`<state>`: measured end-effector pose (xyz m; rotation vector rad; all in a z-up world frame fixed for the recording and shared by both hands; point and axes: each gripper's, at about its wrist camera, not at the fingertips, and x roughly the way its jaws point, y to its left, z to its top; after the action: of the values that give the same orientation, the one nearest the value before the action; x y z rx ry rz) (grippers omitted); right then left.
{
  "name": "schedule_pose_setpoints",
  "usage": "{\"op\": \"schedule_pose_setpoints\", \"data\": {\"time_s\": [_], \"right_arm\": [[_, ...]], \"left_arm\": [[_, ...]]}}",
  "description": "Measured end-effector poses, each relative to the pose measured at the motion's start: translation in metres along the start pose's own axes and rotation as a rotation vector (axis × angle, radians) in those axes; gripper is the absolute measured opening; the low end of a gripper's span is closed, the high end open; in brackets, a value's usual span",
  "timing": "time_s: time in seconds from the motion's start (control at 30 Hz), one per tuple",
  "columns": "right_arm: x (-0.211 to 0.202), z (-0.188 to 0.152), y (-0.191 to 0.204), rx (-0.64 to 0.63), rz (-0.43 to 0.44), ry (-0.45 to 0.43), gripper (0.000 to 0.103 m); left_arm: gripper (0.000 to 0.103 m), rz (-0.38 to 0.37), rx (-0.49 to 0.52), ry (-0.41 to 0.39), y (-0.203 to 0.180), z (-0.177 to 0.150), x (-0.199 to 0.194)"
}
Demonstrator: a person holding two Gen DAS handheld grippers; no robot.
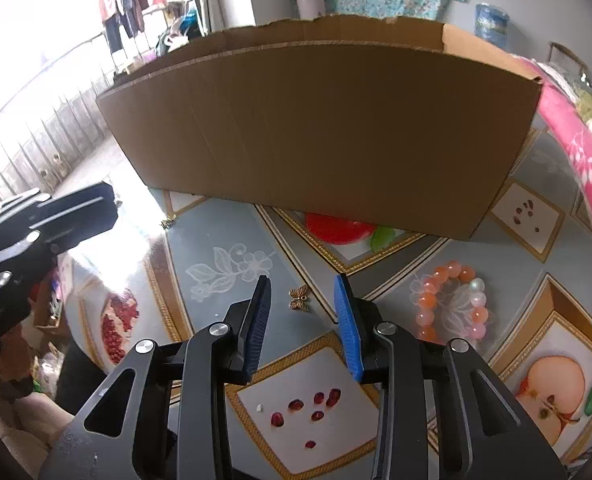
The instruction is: Organize jewelry
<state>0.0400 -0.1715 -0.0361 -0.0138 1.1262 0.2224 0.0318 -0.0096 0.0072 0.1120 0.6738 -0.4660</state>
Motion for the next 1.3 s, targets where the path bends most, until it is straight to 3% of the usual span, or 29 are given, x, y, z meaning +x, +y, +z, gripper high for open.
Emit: {"op": "schedule_pose_setpoints", "data": {"time_s": [0.2, 0.37, 0.93, 1.3], "right_arm": [[0.005, 0.001, 0.010, -0.075, -0.054, 0.000, 0.020], [0.009, -0.001, 0.021, -0.084, -0.039, 0.002, 0.006], [-0.011, -0.005, 0.005, -0.055, -0.014, -0.025, 0.005], [-0.071, 0.005, 0.001, -0.043, -0.003, -0.148, 0.005]], "left_arm": [[0.018, -0.001, -0.008, 0.008, 0.002, 0.000, 0.003], [0.018, -0.001, -0.015, 0.013, 0.003, 0.000, 0.007], [0.018, 0.009, -0.021, 0.001, 0.006, 0.000, 0.006], [0.018, 0.010, 0.001, -0.069, -0.002, 0.014, -0.024]]}}
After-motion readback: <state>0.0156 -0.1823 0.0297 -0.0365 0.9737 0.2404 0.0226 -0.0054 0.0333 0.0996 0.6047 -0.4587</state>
